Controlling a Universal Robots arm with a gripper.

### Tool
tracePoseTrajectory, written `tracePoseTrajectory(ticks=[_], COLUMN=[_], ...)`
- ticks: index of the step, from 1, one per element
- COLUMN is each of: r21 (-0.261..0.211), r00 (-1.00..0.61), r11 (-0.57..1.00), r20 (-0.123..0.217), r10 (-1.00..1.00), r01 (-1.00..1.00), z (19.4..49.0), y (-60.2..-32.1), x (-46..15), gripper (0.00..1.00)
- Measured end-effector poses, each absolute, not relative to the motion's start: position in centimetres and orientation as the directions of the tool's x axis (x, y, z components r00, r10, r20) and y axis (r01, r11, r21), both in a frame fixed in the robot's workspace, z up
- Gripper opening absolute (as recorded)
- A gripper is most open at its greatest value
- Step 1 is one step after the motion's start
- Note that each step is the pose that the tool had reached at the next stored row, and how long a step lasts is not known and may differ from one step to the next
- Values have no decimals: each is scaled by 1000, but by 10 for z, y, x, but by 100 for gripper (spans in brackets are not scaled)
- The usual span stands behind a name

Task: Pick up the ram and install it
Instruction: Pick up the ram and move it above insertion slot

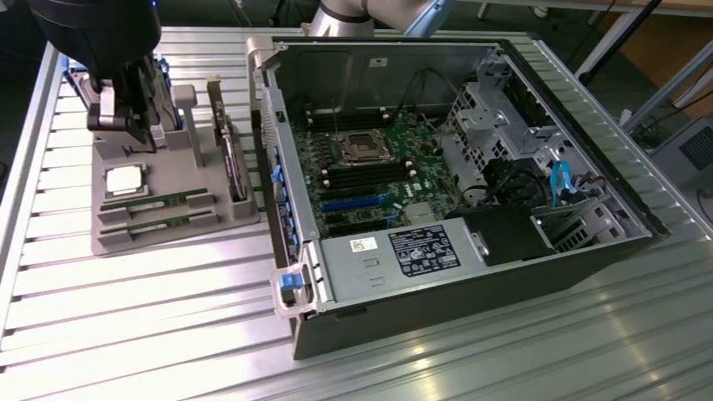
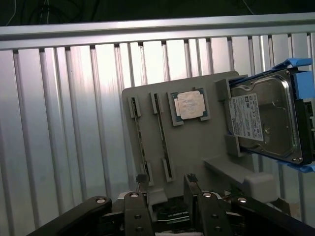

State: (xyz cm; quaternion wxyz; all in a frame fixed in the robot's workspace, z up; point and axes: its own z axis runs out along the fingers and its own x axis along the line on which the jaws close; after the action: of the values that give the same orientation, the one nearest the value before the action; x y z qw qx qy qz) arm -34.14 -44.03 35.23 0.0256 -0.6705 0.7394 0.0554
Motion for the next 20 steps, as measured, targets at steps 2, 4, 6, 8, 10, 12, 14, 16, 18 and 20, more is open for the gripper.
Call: tracePoseTrajectory(ticks=[2, 4, 6, 8, 10, 12, 14, 16, 18, 20], r21=[48, 49, 49, 50, 50, 51, 52, 52, 52, 46], r00=[-99, -99, -99, -99, -99, -99, -99, -99, -99, -98], r11=[94, 94, 94, 93, 93, 93, 92, 92, 92, 94], r20=[-119, -125, -131, -135, -139, -148, -156, -164, -155, -97], r10=[-988, -987, -986, -986, -985, -984, -983, -981, -983, -990], r01=[-994, -994, -994, -994, -994, -994, -994, -994, -994, -994], z=[350, 348, 346, 345, 344, 340, 337, 334, 332, 332], y=[-441, -441, -442, -442, -443, -443, -444, -446, -447, -447], x=[-341, -341, -341, -341, -341, -341, -341, -341, -341, -341], gripper=[42, 42, 42, 42, 42, 42, 42, 42, 42, 42])
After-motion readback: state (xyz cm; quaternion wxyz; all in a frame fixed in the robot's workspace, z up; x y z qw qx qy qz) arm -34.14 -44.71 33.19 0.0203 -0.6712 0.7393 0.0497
